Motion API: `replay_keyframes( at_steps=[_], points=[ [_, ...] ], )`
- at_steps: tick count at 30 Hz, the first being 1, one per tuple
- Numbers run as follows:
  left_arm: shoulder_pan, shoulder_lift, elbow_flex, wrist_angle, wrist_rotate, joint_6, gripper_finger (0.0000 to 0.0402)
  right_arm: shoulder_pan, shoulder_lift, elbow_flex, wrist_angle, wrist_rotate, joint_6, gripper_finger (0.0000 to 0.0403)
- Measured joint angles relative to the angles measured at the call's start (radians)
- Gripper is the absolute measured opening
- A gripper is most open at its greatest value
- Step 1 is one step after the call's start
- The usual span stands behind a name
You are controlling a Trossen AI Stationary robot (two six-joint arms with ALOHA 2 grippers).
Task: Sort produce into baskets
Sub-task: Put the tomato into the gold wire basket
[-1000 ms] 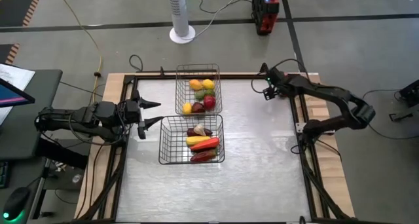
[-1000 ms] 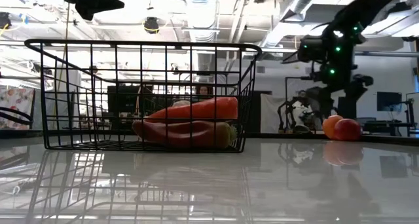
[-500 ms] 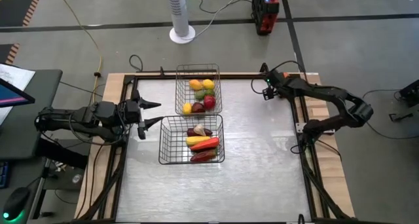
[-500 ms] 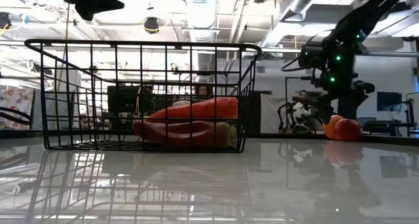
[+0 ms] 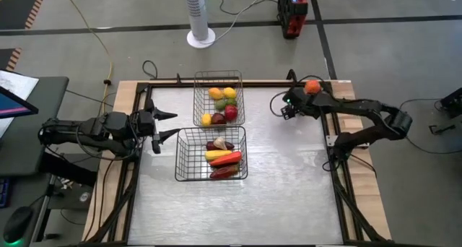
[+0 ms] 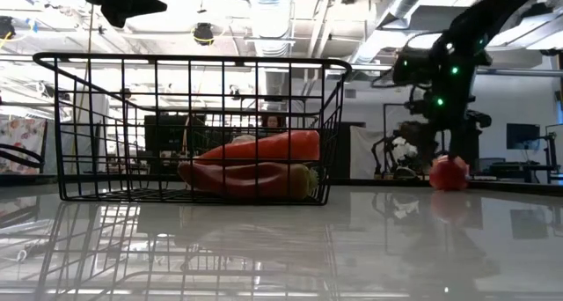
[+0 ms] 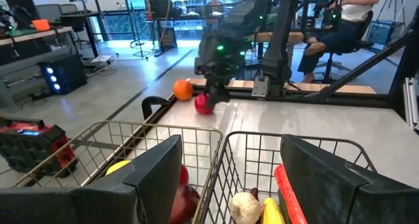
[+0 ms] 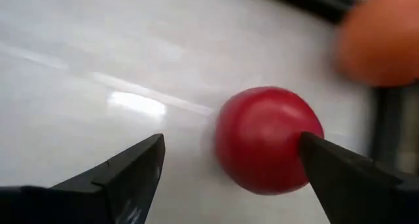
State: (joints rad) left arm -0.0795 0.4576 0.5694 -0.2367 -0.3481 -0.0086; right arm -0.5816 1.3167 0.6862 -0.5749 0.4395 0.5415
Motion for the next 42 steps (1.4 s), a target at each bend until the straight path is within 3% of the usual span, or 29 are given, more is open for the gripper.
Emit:
replay_keyframes(
  at_steps=[5, 11, 19, 30, 37, 42],
  points=[
    [0.0, 0.0, 0.0, 0.002, 0.0, 0.0, 0.0249, 0.186, -0.039, 0.027, 0.018, -0.134, 0.064, 0.0376],
    [0.0, 0.0, 0.0, 0.009, 0.0, -0.004, 0.0249, 0.353, -0.066, 0.094, 0.062, -0.09, 0.056, 0.0376],
    [0.0, 0.0, 0.0, 0.009, 0.004, -0.012, 0.0249, 0.37, -0.022, 0.092, 0.051, -0.004, 0.038, 0.0376],
    [0.0, 0.0, 0.0, 0.002, 0.003, -0.004, 0.0249, 0.43, 0.144, 0.076, 0.282, -0.076, -0.016, 0.0376],
    [0.0, 0.0, 0.0, -0.008, 0.003, -0.004, 0.0249, 0.464, 0.121, 0.076, 0.273, -0.071, -0.018, 0.0376],
    [0.0, 0.0, 0.0, -0.008, 0.002, -0.004, 0.0249, 0.536, 0.073, 0.076, 0.278, -0.071, -0.136, 0.0376]
  ],
)
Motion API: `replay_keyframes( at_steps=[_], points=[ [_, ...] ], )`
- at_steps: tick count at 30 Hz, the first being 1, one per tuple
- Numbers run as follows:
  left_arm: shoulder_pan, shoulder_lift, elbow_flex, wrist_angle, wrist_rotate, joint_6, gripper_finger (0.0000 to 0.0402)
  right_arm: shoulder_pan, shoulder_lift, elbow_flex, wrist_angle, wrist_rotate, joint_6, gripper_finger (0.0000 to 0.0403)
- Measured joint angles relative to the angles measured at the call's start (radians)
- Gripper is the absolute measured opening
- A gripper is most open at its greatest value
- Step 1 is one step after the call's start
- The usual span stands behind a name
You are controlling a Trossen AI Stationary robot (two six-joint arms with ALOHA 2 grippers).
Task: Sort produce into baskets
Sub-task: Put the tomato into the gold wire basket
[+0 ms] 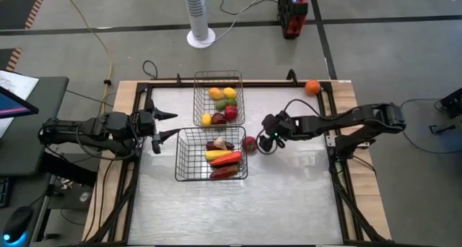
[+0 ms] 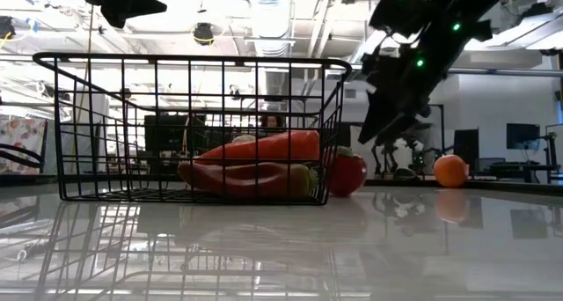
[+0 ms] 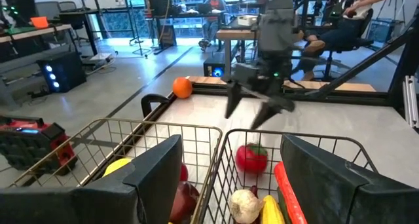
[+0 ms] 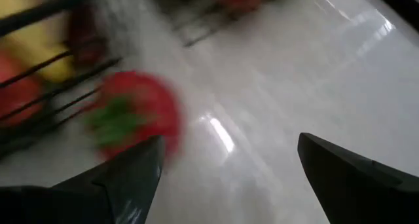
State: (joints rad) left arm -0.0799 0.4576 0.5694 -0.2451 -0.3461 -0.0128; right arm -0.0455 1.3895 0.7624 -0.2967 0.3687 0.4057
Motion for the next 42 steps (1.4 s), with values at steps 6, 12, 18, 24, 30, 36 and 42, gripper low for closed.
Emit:
replay_keyframes(
  at_steps=[6, 12, 18, 24, 30, 36, 42],
  points=[
    [0.0, 0.0, 0.0, 0.002, 0.0, 0.0, 0.0249, 0.09, 0.03, 0.0, 0.077, 0.028, -0.089, 0.0376],
    [0.0, 0.0, 0.0, 0.0, 0.0, -0.016, 0.0249, 0.076, 0.08, 0.0, 0.151, 0.058, -0.186, 0.0376],
    [0.0, 0.0, 0.0, -0.003, -0.012, -0.001, 0.0249, 0.024, 0.108, 0.001, 0.207, 0.022, -0.257, 0.0376],
    [0.0, 0.0, 0.0, -0.011, -0.034, 0.004, 0.0249, -0.059, 0.135, 0.001, 0.31, -0.069, -0.32, 0.0376],
    [0.0, 0.0, 0.0, -0.017, -0.034, 0.004, 0.0249, -0.099, 0.195, 0.0, 0.367, -0.159, -0.342, 0.0376],
    [0.001, 0.0, 0.0, -0.027, -0.035, 0.005, 0.0249, -0.079, 0.307, 0.005, 0.466, -0.174, -0.366, 0.0377],
    [0.001, 0.0, 0.0, -0.028, -0.035, 0.008, 0.0249, -0.089, 0.349, 0.005, 0.508, -0.172, -0.368, 0.0377]
  ],
)
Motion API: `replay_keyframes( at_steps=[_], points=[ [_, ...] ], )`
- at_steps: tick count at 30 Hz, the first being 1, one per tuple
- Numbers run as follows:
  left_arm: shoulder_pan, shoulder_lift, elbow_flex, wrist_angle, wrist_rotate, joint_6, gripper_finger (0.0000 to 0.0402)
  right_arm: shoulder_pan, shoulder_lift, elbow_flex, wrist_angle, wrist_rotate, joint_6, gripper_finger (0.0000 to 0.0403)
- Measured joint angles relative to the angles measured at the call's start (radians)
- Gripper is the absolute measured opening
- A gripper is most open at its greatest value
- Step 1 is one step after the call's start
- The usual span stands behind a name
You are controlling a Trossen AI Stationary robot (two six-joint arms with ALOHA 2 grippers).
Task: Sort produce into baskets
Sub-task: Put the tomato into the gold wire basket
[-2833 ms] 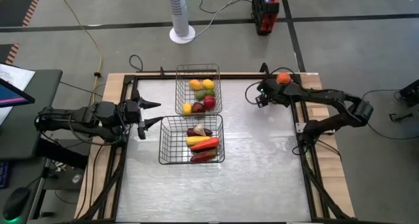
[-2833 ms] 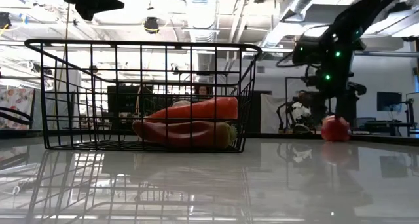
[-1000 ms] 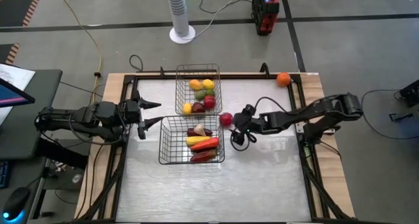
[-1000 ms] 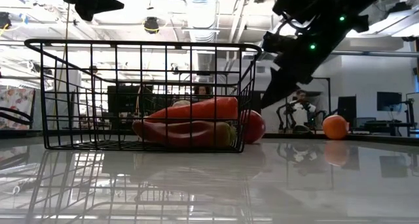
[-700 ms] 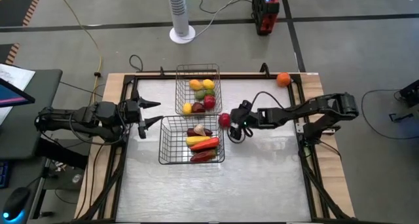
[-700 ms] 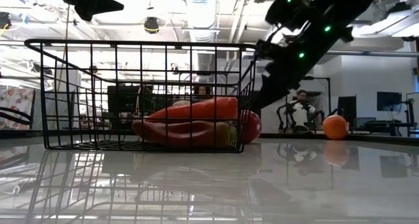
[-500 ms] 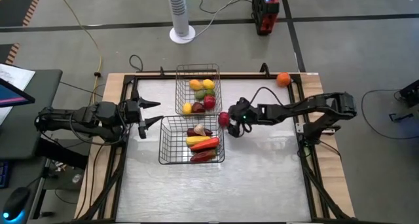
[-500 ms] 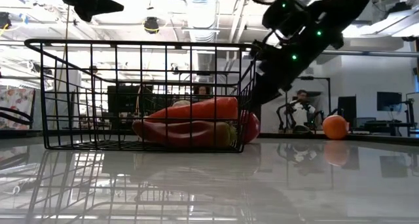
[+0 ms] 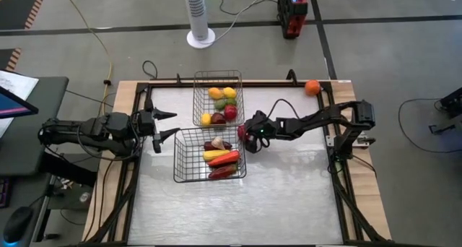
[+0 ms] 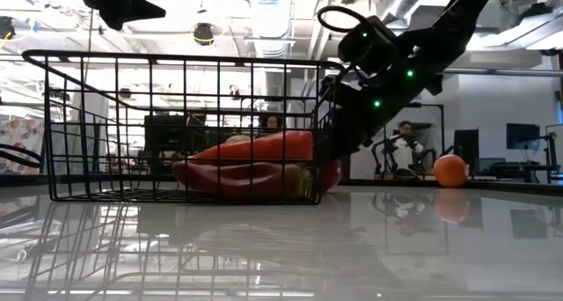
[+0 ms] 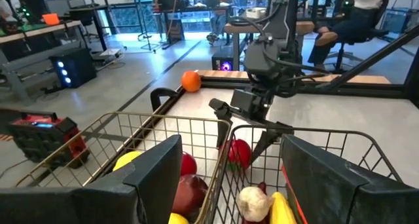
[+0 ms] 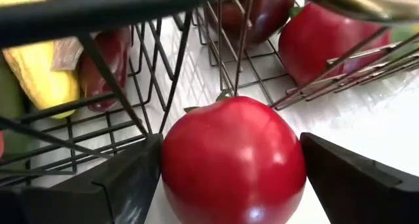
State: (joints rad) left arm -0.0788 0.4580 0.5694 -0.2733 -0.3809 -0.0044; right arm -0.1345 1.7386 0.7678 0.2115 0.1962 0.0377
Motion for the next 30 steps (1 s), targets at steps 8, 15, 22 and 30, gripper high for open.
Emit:
replay_keyframes(
  at_steps=[8, 15, 22, 30],
  points=[
    [0.0, 0.0, 0.0, 0.0, 0.0, 0.0, 0.0249, 0.0, -0.073, -0.005, -0.088, 0.028, -0.017, 0.0354],
    [0.0, 0.0, 0.0, 0.001, 0.0, 0.0, 0.0249, 0.008, -0.166, -0.008, -0.218, 0.053, 0.037, 0.0352],
    [0.0, 0.0, 0.0, 0.002, 0.0, -0.001, 0.0249, 0.058, -0.31, -0.007, -0.285, 0.142, 0.04, 0.0347],
    [0.0, 0.0, 0.0, 0.048, 0.0, 0.001, 0.0249, 0.062, -0.416, -0.006, -0.133, 0.154, 0.028, 0.0358]
  ],
)
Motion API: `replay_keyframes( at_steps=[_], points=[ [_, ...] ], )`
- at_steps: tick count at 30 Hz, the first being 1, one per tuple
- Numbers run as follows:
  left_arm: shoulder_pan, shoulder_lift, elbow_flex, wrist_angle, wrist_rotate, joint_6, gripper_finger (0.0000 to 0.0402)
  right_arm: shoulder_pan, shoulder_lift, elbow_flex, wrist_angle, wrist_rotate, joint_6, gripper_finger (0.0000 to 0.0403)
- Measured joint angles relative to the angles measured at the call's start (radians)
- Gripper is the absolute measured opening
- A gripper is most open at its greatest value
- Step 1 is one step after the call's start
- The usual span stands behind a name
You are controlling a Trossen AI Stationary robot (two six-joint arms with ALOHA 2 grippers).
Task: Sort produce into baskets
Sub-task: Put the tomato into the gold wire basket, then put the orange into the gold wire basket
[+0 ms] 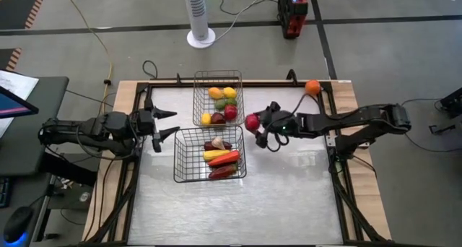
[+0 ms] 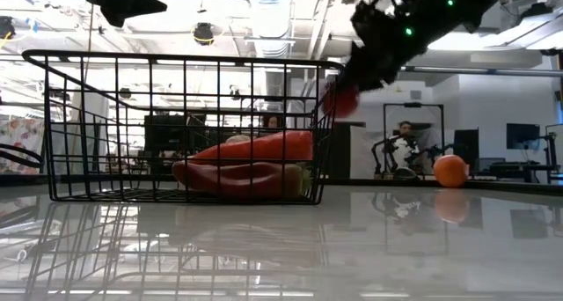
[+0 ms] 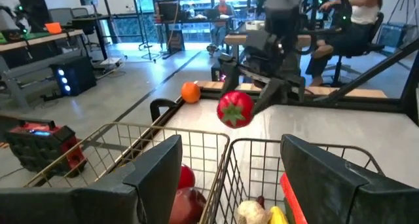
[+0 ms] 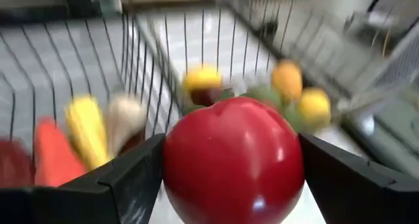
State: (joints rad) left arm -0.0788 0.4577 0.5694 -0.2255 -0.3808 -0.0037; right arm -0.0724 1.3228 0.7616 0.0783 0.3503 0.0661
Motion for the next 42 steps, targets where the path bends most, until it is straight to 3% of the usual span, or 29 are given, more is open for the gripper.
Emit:
replay_keyframes(
  at_steps=[6, 10, 19, 26, 29, 34, 42],
  points=[
    [0.0, 0.0, 0.0, 0.011, 0.0, 0.007, 0.0249, -0.049, 0.082, 0.02, 0.31, -0.01, -0.098, 0.0357],
    [0.0, 0.0, 0.0, 0.011, 0.0, 0.012, 0.0249, -0.091, 0.201, 0.124, 0.322, -0.107, -0.099, 0.0358],
    [0.0, 0.0, 0.0, -0.031, 0.001, 0.016, 0.0249, -0.149, 0.4, 0.431, 0.027, -0.166, -0.118, 0.0383],
    [0.0, -0.001, 0.0, -0.032, 0.001, 0.02, 0.0249, -0.172, 0.397, 0.489, -0.095, -0.225, -0.09, 0.0394],
    [0.0, 0.0, 0.0, -0.033, 0.001, 0.013, 0.0249, -0.182, 0.358, 0.489, -0.171, -0.16, -0.116, 0.0395],
    [0.0, 0.0, 0.0, -0.032, 0.004, 0.009, 0.0249, -0.264, 0.283, 0.489, -0.308, 0.105, -0.102, 0.0392],
    [0.0, 0.0, 0.0, -0.037, 0.004, 0.009, 0.0249, -0.564, 0.268, 0.488, -0.614, 0.217, 0.119, 0.0374]
  ],
)
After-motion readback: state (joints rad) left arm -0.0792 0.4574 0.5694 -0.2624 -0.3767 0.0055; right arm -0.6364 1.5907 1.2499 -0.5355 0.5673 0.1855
